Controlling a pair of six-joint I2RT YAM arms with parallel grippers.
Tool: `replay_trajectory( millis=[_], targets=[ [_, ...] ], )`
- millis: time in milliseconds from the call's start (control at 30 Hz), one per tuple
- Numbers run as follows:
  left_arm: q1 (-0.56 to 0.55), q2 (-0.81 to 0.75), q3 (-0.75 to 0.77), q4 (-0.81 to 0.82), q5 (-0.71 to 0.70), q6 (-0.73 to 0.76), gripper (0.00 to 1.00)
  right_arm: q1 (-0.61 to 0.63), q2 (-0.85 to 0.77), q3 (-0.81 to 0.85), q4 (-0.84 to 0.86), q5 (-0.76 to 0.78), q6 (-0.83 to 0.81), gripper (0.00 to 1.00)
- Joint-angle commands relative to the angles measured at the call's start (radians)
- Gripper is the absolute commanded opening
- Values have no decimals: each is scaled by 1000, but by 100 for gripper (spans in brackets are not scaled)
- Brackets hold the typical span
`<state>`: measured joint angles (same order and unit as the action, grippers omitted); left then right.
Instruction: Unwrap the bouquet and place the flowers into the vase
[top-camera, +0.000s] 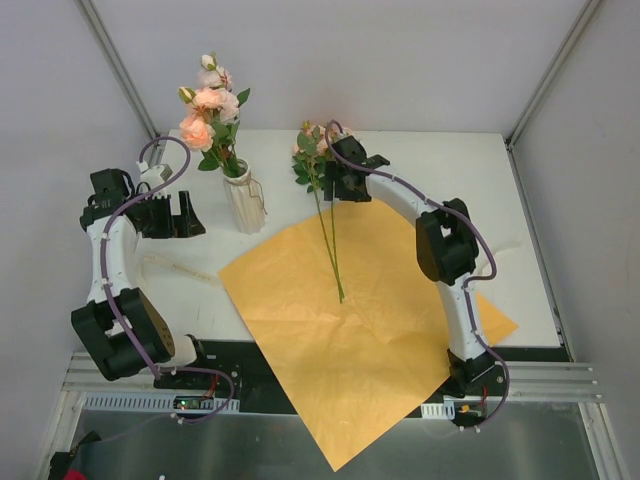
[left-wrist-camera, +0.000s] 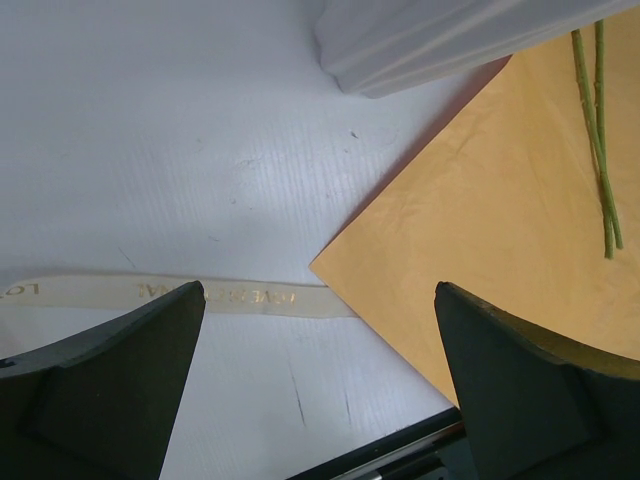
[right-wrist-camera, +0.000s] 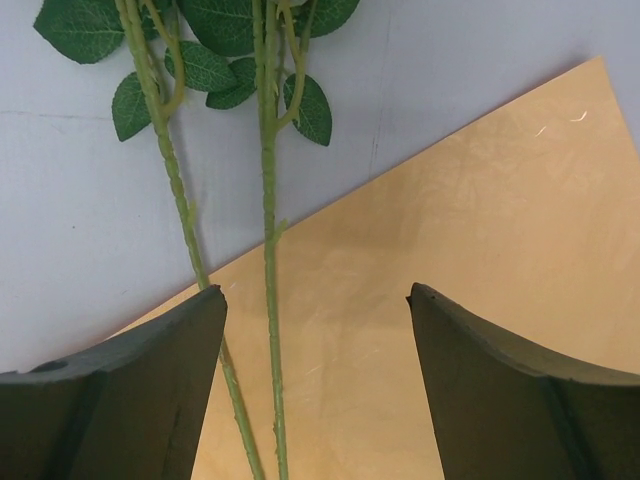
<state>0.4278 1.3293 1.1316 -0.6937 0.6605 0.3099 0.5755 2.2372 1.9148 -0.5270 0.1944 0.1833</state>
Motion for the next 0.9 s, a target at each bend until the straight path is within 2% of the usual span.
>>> replay_trajectory(
  millis=[0, 267, 533, 667, 867],
  targets=[
    [14, 42, -10, 45, -27, 26, 99, 0, 13, 52, -28, -7, 39, 75],
    [14, 117, 10, 94, -15, -25, 99, 7, 61, 89, -41, -27, 47, 67],
    [17, 159, 0, 140, -26, -17, 99, 27, 133, 182, -119, 0, 1, 66],
    [28, 174, -7, 155, 19, -18, 99, 26, 165, 217, -140, -21, 10, 63],
    [37, 192, 17, 158, 146, 2, 99, 20, 185, 230, -146, -38, 21, 50]
  ],
)
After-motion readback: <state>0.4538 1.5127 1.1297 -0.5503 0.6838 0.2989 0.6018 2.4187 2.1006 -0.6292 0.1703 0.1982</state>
